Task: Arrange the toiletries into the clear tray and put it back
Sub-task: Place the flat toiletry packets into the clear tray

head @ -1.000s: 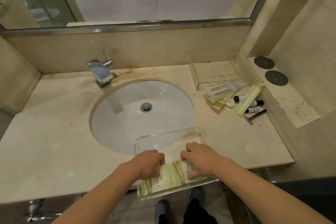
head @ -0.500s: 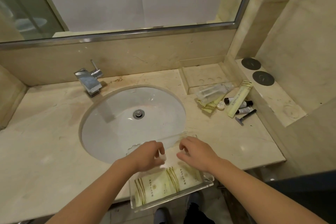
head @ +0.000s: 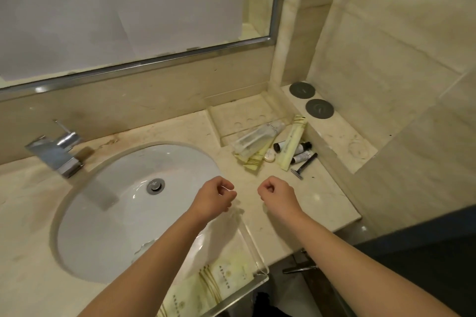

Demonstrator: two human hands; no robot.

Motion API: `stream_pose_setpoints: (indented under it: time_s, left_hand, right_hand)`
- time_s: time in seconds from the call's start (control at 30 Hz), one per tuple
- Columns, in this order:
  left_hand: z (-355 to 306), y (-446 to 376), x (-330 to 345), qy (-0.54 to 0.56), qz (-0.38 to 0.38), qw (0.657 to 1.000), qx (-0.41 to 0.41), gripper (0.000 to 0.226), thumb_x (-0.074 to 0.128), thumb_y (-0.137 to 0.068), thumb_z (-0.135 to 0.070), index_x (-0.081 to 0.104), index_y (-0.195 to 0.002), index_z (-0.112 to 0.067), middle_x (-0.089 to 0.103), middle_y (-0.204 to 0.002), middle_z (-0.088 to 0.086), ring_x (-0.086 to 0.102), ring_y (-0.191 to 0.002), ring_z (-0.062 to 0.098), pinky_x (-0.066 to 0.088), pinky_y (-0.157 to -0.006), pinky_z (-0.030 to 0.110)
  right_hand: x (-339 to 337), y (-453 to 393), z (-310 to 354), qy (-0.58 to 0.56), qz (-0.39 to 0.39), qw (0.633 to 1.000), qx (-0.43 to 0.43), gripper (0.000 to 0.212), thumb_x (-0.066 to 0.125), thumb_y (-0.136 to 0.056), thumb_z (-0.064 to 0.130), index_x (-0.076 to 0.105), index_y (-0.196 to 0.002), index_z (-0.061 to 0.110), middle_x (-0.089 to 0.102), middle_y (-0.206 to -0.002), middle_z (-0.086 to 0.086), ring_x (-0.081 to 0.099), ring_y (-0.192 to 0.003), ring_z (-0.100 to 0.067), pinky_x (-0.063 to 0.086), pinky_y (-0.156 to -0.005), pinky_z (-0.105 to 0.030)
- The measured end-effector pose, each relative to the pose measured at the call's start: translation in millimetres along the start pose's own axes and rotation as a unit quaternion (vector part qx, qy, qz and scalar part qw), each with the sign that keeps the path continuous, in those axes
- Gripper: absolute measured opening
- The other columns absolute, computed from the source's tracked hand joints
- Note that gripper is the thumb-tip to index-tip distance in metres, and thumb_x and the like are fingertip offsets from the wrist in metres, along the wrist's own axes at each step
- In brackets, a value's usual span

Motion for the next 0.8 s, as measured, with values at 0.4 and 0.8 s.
stream_pose_setpoints:
  time_s: [0.4, 0.8]
  left_hand:
    - [-16.3, -74.6, 15.4, 0.087, -0.061, 0.989, -0.103, 0.023, 0.060, -0.089, -0.010, 0.050, -0.109, -0.008, 0.055, -0.085, 0.009, 0.058, -0.068, 0.022, 0.057, -0.078, 0.040]
    - [-13.0, -123.9, 21.9, 0.075, -0.121, 0.983, -0.114, 0.036, 0.039, -0.079, 0.007, 0.060, -0.085, -0.021, 0.066, -0.098, 0.009, 0.061, -0.081, 0.025, 0.055, -0.080, 0.046]
  right_hand:
    - [-16.1, -62.2, -31.7, -0.073, -0.026, 0.989, 0.126, 0.009, 0.057, -0.083, 0.023, 0.056, -0.073, 0.023, 0.067, -0.074, 0.002, 0.060, -0.066, -0.021, 0.049, -0.064, -0.035]
    - [31.7, -111.2, -41.8, -0.145, 0.044, 0.970, 0.192, 0.021, 0.057, -0.066, 0.034, 0.063, -0.083, 0.022, 0.068, -0.064, 0.004, 0.059, -0.055, -0.017, 0.047, -0.059, -0.036]
Point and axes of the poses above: each hand's wrist, its own y-axis away from the middle knuckle, its own x-axis out of the palm, z = x × y, the point moved 9 cm from there along -y, towards the middle knuckle
